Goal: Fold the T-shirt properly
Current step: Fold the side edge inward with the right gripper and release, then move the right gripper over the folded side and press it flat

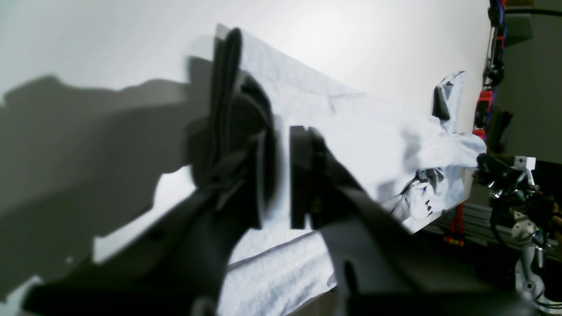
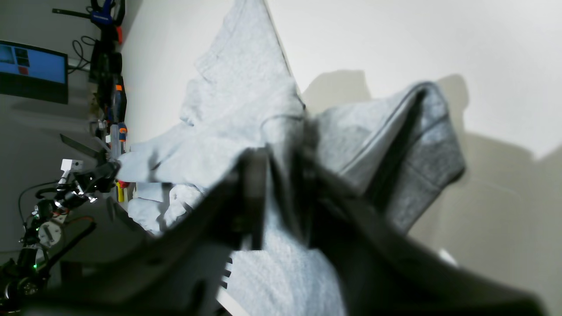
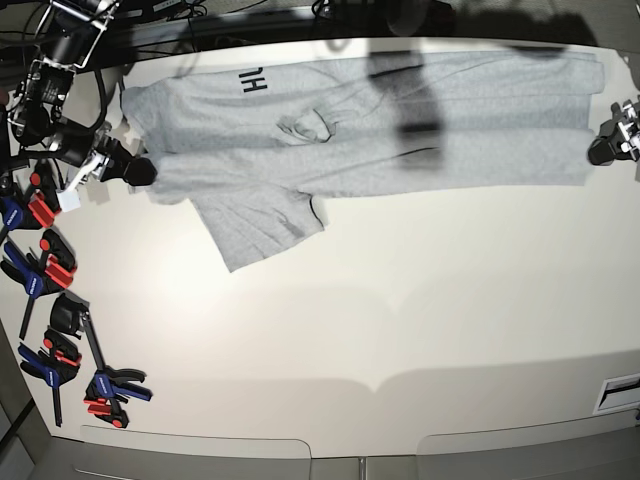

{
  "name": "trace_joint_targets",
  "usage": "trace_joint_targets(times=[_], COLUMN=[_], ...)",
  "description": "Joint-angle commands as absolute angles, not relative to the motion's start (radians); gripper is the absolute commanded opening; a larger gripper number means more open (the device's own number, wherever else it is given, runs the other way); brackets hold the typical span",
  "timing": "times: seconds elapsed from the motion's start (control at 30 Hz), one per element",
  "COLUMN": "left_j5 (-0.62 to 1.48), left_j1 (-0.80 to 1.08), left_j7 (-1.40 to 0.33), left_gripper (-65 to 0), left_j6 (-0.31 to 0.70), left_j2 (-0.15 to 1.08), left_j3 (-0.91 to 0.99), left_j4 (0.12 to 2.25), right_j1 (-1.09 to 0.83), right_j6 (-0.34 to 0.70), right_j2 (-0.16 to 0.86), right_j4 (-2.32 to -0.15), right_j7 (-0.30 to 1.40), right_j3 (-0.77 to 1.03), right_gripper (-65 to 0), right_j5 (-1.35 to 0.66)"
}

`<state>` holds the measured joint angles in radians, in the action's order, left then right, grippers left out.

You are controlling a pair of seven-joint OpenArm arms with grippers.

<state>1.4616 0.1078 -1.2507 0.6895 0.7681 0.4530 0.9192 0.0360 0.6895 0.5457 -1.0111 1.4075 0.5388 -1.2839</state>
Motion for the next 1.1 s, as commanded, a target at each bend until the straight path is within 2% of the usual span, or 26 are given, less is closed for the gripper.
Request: trace_joint_targets(times=[0.0,0.33,0.53,0.67,0.8,0.97,1.07], left_j5=[1.484,1.484,1.484,1.484,1.484,1.484,1.484], left_j1=[0.1,0.099,0.099,0.099,0.099,0.099,0.1], left_j7=[-1.245,-1.209,-1.219,-1.217,-1.21,-1.204,-1.205], left_gripper=[-54.1,-53.7,-53.7,-53.7,-53.7,-53.7,-53.7], left_j6=[0.698,0.698,0.698,0.698,0.698,0.698,0.698], left_j2=[0.801,0.802,0.802,0.802,0.802,0.802,0.801], left_j3=[0.465,0.486,0.608,0.686,0.714,0.714,0.714], left_j4=[0.932,0.932,0.932,0.932,0.932,0.932,0.932], right_j1=[0.049,0.056,0.089,0.141,0.226,0.299,0.3], right_j6=[0.698,0.698,0.698,0.698,0.698,0.698,0.698], right_j2=[0.571,0.602,0.678,0.694,0.655,0.538,0.459], right_j4=[-1.028,-1.028,-1.028,-1.028,-1.027,-1.023,-1.023], right_j7=[1.396,1.396,1.396,1.376,1.337,1.188,1.056], right_j3=[0.545,0.545,0.548,0.566,0.566,0.556,0.535], right_gripper=[-47.6,-47.3,-47.3,-47.3,-46.9,-32.9,-32.5], right_j5=[-1.31,-1.314,-1.317,-1.316,-1.293,-1.059,-0.946])
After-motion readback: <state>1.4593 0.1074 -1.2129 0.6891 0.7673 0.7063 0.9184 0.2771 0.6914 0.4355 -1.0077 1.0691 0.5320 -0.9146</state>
